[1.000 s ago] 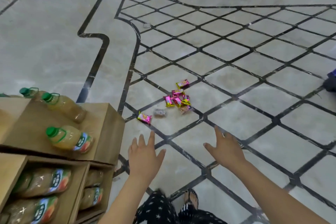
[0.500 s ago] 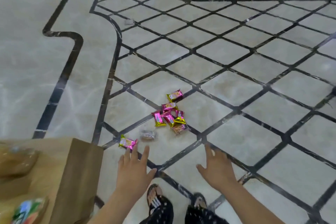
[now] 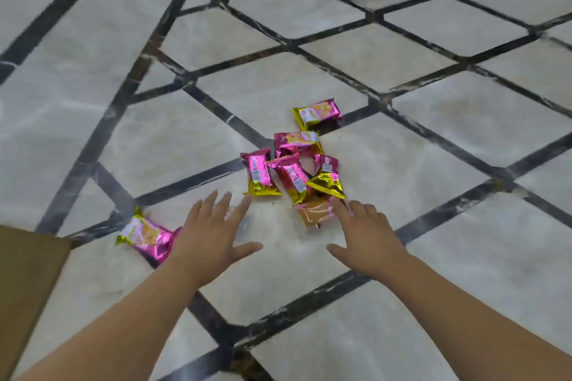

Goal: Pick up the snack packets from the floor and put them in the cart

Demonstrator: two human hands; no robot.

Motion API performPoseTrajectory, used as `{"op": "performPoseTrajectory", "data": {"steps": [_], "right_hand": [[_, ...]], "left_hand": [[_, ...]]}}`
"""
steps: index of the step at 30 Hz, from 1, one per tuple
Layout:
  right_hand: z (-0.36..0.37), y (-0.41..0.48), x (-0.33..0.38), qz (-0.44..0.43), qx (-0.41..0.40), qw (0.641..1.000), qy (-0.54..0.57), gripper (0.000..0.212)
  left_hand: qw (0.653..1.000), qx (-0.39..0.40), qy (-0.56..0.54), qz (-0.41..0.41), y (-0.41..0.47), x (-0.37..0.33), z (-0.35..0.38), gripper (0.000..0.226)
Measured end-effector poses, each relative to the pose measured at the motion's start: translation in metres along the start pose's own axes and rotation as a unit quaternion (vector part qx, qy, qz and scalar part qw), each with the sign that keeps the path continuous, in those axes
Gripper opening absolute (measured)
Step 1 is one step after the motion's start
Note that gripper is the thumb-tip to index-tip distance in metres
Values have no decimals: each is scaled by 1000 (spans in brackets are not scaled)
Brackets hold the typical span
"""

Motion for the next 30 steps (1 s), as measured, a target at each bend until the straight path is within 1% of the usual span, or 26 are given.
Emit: {"op": "performPoseTrajectory", "data": {"steps": [2, 4, 6, 10, 12, 13, 14, 16, 17, 19, 22, 24, 25, 26, 30], "right_hand": [[26, 40, -8, -46, -4, 999, -22, 88], [46, 74, -17, -90, -5, 995, -47, 91], [65, 103, -22, -120, -18, 988, -93, 92], [88, 132, -26, -117, -18, 981, -156, 97], [86, 134, -29, -143, -48, 962, -226, 100], [83, 133, -31, -136, -57, 961, -232, 102], [80, 132, -33, -126, -66, 963, -229, 103], [84, 125, -31, -107, -31, 974, -196, 103], [88, 122, -30, -101, -26, 978, -179, 101], [99, 119, -32, -91, -25, 983, -160, 102], [106, 118, -37, -54, 21, 996, -66, 119], [110, 119, -40, -44, 45, 998, -25, 126], [110, 118, -41, -37, 51, 998, -11, 126], [110, 116, -41, -32, 49, 998, -1, 124], [106, 107, -33, -35, 1, 998, 43, 103]], "left_hand": [[999, -10, 31, 35, 34, 22, 34, 119], [992, -51, 80, 79, 63, 42, 60, 118], [989, -50, 105, 93, 87, 62, 85, 113], [984, -41, 127, 118, 100, 87, 113, 114], [983, -11, 133, 126, 97, 90, 113, 119], [984, -12, 137, 118, 96, 89, 113, 124], [986, -23, 129, 101, 95, 88, 112, 125], [992, -65, 83, 67, 95, 82, 114, 129], [994, -71, 65, 56, 94, 77, 118, 134], [996, -48, 63, 51, 92, 68, 126, 135], [997, 11, 79, 15, 93, 68, 130, 116], [997, 72, 29, 2, 95, 72, 124, 119], [996, 85, -5, -1, 95, 73, 121, 120], [996, 81, -28, 1, 94, 73, 121, 118], [997, 14, -76, 3, 77, 72, 128, 92]]}}
Point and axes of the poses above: each hand's wrist, its own y-axis towards the middle knuckle, its own z-axis out of the palm, x = y × z, the point moved 2 cm from there along y, towards the middle knuckle, and after that the axes turned 11 degrees about x, right-handed, at the moved point
